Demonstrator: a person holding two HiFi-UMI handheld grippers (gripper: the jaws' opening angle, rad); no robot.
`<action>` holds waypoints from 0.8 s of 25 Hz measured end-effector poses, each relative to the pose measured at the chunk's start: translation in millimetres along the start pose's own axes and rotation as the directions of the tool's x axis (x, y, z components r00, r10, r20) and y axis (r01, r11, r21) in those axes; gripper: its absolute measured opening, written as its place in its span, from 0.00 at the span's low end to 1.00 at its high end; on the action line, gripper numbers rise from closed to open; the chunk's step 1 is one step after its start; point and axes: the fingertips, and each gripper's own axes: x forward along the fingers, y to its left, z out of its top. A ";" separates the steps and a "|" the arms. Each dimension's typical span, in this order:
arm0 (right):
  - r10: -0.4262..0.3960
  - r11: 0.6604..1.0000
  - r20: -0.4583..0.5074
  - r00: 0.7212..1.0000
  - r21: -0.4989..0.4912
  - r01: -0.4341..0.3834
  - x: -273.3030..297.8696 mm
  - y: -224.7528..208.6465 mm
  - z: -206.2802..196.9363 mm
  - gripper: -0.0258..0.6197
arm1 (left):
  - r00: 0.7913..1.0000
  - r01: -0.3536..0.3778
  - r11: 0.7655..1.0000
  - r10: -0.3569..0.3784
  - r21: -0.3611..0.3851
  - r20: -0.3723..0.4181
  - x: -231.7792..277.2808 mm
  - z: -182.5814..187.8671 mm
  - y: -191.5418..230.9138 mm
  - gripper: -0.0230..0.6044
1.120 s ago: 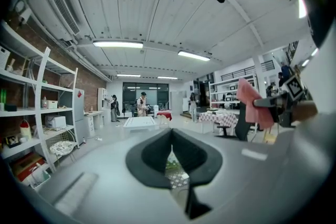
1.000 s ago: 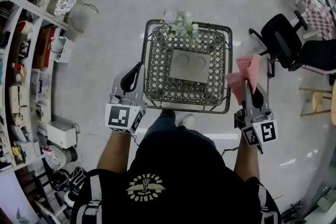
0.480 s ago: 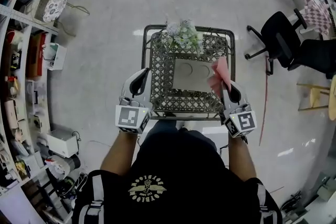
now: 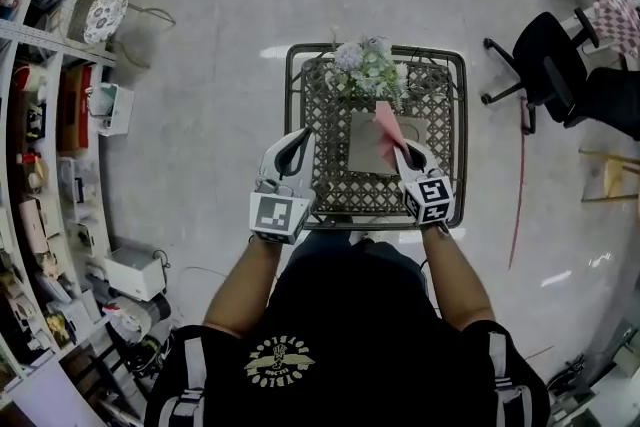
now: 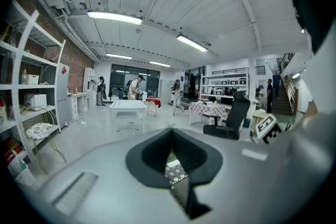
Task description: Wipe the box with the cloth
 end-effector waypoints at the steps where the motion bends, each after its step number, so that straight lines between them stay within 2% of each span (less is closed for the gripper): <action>1: 0.001 1.000 -0.024 1.000 -0.003 -0.001 9.5 1.9 -10.1 0.07 | 1.000 0.005 1.000 -0.005 -0.006 -0.002 3.7 -5.2 0.6 0.04; 7: -0.002 1.000 -0.155 0.988 0.013 0.005 64.9 5.1 -65.7 0.07 | 1.000 0.006 0.999 -0.008 -0.043 -0.028 24.8 -36.9 7.7 0.04; 10: -0.018 0.999 -0.231 0.973 0.042 0.029 95.8 2.2 -91.5 0.07 | 0.999 -0.012 0.999 0.010 -0.039 -0.054 33.4 -49.6 15.4 0.04; 16: -0.063 0.992 -0.420 0.905 0.070 0.101 133.7 4.4 -139.5 0.07 | 0.997 0.000 0.999 -0.003 -0.042 -0.074 32.2 -56.9 16.4 0.04; 20: -0.136 0.982 -0.495 0.858 0.044 0.182 129.0 -26.3 -161.0 0.07 | 0.996 0.018 0.998 -0.024 -0.064 -0.088 36.9 -61.9 11.0 0.04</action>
